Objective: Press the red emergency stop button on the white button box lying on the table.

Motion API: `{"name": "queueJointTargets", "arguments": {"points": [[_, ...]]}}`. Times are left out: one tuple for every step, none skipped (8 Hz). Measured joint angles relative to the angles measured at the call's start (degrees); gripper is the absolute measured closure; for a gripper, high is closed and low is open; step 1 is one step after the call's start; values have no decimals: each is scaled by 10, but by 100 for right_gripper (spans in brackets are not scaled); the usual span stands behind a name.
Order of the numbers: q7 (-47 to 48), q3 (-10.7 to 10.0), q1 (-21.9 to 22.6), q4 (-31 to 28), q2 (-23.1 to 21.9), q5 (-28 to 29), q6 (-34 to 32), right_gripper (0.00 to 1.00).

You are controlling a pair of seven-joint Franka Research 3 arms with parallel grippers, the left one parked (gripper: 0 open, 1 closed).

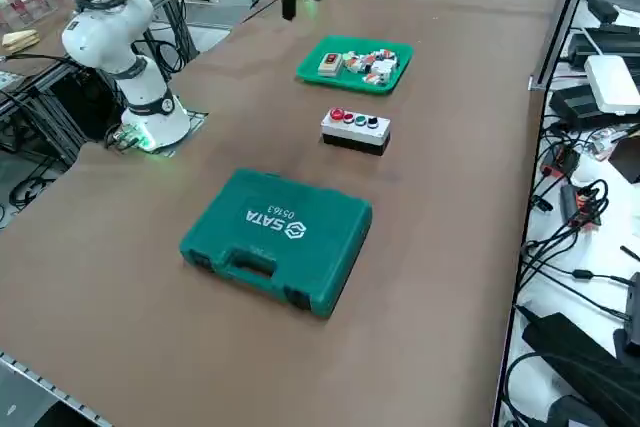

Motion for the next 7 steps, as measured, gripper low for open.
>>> {"name": "queueJointTargets", "arguments": {"points": [[-54, 3, -10, 8, -5, -9, -16, 0], [-86, 14, -34, -2, -13, -9, -9, 0], [-98, 32, -59, -27, -28, -9, 22, 0], [-100, 43, -68, -64, -48, -8, 62, 0], [-100, 48, -68, -97, -68, -6, 93, 0], [-100, 49, -65, -117, -83, -5, 106, 0], [-99, 43, -53, -127, -91, -5, 110, 0]]}}
